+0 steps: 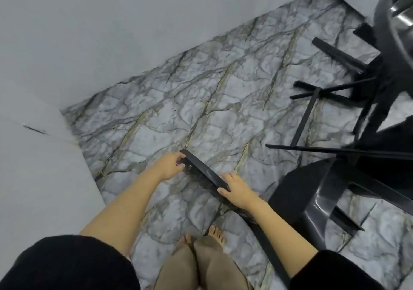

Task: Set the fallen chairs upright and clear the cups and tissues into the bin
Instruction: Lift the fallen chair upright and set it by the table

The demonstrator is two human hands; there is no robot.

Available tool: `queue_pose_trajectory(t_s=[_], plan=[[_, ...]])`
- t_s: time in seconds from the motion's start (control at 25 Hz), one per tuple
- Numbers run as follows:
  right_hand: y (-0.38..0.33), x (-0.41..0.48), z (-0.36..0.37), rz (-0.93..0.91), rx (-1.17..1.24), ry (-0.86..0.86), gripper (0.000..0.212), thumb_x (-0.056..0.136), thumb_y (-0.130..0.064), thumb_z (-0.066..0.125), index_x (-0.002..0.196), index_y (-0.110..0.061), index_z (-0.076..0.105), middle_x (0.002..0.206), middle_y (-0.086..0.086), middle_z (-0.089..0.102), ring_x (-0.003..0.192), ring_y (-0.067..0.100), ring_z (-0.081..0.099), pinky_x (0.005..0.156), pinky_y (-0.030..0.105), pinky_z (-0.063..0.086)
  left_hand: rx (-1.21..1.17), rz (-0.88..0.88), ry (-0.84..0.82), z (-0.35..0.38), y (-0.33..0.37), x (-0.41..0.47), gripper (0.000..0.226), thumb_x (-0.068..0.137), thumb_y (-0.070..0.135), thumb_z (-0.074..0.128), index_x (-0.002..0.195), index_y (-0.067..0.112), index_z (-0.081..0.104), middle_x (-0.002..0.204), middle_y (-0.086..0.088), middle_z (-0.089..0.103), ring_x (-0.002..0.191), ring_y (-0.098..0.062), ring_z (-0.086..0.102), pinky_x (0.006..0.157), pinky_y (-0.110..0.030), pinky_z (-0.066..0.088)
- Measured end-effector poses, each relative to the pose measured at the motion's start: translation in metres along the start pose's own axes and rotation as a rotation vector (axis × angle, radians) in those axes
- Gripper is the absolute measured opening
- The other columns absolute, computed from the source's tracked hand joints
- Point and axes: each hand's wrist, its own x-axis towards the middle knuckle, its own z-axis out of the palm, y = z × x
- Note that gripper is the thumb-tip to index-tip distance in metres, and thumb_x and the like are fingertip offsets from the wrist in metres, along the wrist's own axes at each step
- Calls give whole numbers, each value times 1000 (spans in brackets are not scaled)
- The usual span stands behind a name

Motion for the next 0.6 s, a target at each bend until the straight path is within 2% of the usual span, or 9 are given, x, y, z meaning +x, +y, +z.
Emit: queue_pose_trajectory(t_s=[0.12, 0.24, 0.28, 0.36, 0.44, 0.52, 0.6], plan=[[15, 55, 16, -31, 83, 73, 56, 96, -31, 47, 144, -13, 24, 148, 10, 32, 136, 28, 30, 111, 42, 32, -12, 6, 100, 10, -33, 54, 42, 96, 20, 46, 136, 9, 41, 140, -17, 44, 129, -30, 42, 105, -36, 35], [27, 98, 42, -53, 192, 65, 58, 94, -37, 49, 143, -16, 24, 148, 7, 32, 137, 24, 30, 111, 41, 32, -89, 45, 86, 37, -62, 96, 46, 95, 24, 49, 138, 13, 37, 142, -15, 39, 132, -29, 37, 107, -36, 32], [30, 106, 51, -68, 215, 63, 58, 94, -39, 49, 142, -17, 26, 145, 7, 36, 133, 24, 35, 107, 39, 35, -171, 78, 77, 45, -69, 103, 46, 95, 24, 49, 138, 14, 37, 142, -13, 40, 132, -28, 37, 105, -35, 34], [30, 113, 63, -99, 211, 85, 51, 94, -41, 47, 137, -17, 32, 131, 8, 48, 117, 26, 50, 86, 35, 43, -400, 125, 76, 53, -79, 108, 39, 93, 22, 52, 131, 23, 41, 138, -8, 43, 130, -24, 40, 101, -33, 39], [28, 115, 68, -91, 152, 133, 45, 95, -42, 44, 132, -17, 37, 118, 9, 58, 99, 29, 59, 69, 33, 41, -554, 148, 61, 53, -84, 109, 32, 93, 21, 53, 120, 34, 44, 130, -1, 46, 124, -20, 44, 101, -34, 44], [26, 114, 69, -78, 106, 200, 45, 95, -43, 44, 131, -17, 38, 114, 8, 62, 95, 31, 61, 65, 34, 40, -546, 167, 81, 54, -82, 107, 29, 94, 21, 50, 121, 31, 45, 127, -1, 48, 117, -16, 46, 91, -28, 47], [22, 107, 70, -78, 104, 253, 45, 94, -41, 46, 132, -18, 39, 115, 9, 64, 98, 32, 61, 67, 35, 40, -464, 171, 146, 55, -79, 102, 34, 95, 23, 47, 129, 23, 45, 132, -5, 49, 116, -17, 46, 89, -26, 41]])
